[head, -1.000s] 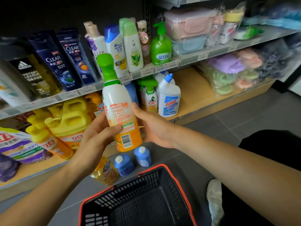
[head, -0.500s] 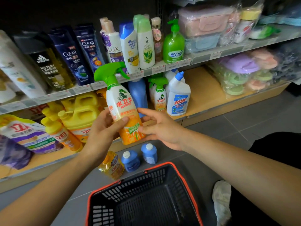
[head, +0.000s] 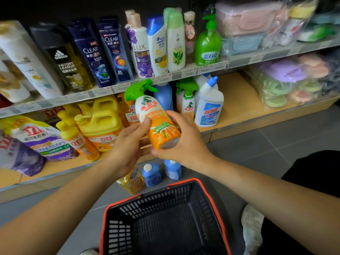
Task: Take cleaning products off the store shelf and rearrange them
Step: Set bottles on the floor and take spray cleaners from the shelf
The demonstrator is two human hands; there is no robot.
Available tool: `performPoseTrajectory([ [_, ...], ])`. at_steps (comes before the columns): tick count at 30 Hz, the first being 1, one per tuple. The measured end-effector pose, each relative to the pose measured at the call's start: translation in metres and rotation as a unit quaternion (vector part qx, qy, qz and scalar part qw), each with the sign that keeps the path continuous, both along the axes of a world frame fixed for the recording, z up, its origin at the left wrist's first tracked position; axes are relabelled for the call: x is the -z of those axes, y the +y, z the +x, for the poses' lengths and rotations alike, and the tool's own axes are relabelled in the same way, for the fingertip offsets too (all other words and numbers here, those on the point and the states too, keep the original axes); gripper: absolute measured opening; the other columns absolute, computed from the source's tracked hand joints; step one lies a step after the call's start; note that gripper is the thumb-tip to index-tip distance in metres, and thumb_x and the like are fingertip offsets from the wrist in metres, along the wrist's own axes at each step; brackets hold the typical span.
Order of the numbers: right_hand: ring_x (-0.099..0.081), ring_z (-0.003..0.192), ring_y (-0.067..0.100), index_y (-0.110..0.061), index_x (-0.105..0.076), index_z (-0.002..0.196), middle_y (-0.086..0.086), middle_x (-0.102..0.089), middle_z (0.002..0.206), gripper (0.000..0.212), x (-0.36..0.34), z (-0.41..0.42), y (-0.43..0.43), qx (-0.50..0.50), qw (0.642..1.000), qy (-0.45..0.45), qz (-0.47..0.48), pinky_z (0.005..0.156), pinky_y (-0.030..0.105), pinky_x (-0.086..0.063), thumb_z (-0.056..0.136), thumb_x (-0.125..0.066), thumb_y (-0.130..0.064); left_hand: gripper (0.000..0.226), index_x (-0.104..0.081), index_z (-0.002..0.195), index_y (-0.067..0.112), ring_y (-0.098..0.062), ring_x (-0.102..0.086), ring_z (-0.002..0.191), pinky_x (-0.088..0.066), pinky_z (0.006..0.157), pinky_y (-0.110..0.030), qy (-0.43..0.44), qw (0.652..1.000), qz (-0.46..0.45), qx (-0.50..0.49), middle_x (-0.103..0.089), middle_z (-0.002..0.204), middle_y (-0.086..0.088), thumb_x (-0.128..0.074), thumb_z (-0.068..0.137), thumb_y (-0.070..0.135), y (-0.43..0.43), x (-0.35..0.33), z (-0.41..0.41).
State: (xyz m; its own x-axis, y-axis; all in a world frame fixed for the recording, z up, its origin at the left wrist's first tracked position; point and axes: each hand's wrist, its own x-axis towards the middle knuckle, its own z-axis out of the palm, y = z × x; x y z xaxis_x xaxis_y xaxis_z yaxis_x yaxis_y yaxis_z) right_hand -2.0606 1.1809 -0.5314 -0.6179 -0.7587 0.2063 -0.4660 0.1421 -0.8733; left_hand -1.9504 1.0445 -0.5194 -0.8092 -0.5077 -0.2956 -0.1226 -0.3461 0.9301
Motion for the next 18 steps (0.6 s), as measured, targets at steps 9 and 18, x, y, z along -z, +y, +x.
performPoseTrajectory([
  [9, -0.062, 0.112, 0.012, -0.021, -0.058, 0.13, -0.005, -0.064, 0.122, 0.079, -0.012, -0.014, 0.004, 0.036, 0.997, -0.014, -0.065, 0.089, 0.04, -0.057, 0.056, -0.087, -0.025, 0.086, -0.072, 0.1, 0.003, -0.024, -0.076, 0.077, -0.057, 0.057, -0.025, -0.131, 0.984, -0.122, -0.012, -0.079, 0.089, -0.011, -0.067, 0.054, 0.076, -0.009, -0.005, 0.004],
  [18, -0.064, 0.102, 0.007, -0.02, -0.063, 0.121, -0.009, -0.067, 0.109, 0.065, -0.018, -0.022, 0.002, 0.026, 0.996, -0.005, -0.081, 0.083, 0.027, -0.056, 0.06, -0.081, -0.03, 0.05, -0.068, 0.121, 0.021, -0.01, -0.066, 0.11, -0.053, 0.092, -0.032, -0.011, 0.951, -0.304, 0.058, -0.072, 0.116, 0.004, -0.086, 0.076, 0.036, -0.019, -0.005, 0.013],
])
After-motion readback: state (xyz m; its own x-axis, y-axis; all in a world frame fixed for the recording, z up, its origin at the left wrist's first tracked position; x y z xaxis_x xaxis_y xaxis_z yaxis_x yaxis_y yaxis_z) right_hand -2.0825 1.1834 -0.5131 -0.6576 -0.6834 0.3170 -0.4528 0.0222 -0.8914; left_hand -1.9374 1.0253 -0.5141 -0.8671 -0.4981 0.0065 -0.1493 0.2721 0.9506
